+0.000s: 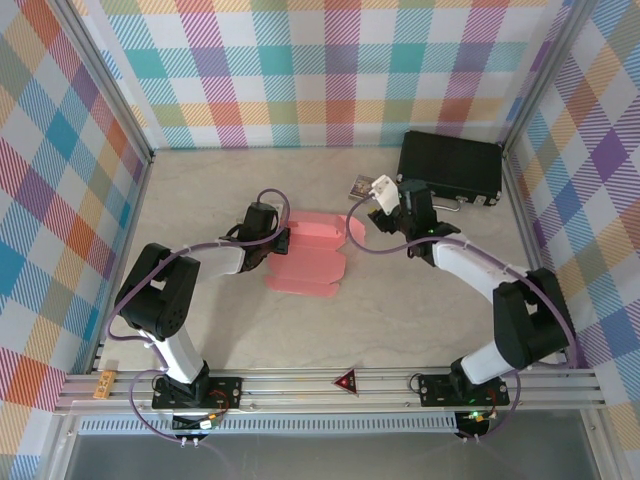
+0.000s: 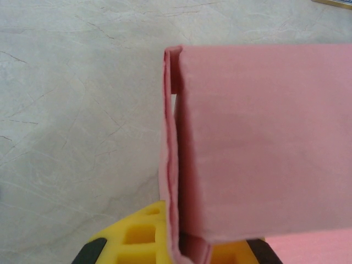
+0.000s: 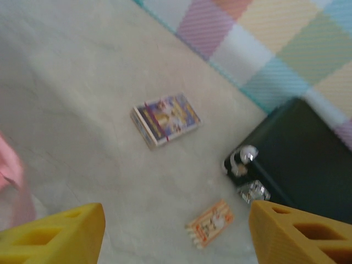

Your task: Fold the paper box

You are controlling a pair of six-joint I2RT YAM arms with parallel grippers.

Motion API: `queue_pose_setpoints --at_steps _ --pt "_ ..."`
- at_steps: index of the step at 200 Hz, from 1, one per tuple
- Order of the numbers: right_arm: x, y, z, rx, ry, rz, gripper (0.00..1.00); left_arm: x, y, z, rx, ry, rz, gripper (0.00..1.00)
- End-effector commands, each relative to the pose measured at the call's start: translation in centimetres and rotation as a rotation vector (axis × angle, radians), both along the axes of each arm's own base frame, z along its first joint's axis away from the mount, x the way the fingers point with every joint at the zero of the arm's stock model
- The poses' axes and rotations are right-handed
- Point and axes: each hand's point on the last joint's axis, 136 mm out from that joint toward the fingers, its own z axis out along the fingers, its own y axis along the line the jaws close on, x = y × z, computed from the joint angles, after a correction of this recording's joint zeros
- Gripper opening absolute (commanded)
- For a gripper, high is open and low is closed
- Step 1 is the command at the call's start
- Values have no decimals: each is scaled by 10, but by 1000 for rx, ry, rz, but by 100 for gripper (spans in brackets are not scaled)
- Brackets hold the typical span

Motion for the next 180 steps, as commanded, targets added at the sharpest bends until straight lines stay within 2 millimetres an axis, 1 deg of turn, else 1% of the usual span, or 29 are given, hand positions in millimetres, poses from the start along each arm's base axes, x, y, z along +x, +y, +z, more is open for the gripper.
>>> queue_pose_setpoints --at_steps 1,16,33,46,69,85,128,160,180 --pt "0 5 -22 30 106 2 68 -8 -1 3 12 7 -11 2" --pt "2 7 -29 26 119 13 67 -8 0 3 16 7 -10 1" --pt "3 14 -33 39 137 38 66 -8 0 3 18 8 -8 1" --pt "2 19 -39 45 167 62 66 -8 0 3 18 7 -7 1" --pt "-2 31 -54 55 242 122 64 -7 0 3 18 7 -9 1" --pt "-5 37 -60 65 264 149 63 -6 -1 3 17 7 -9 1" --pt "-18 55 -65 88 297 260 62 -4 -2 4 13 5 -9 1" --pt "-29 71 -68 88 327 345 59 -3 -3 5 11 3 -10 1" --pt "-33 78 -69 88 334 373 57 -3 -3 5 10 4 -9 1"
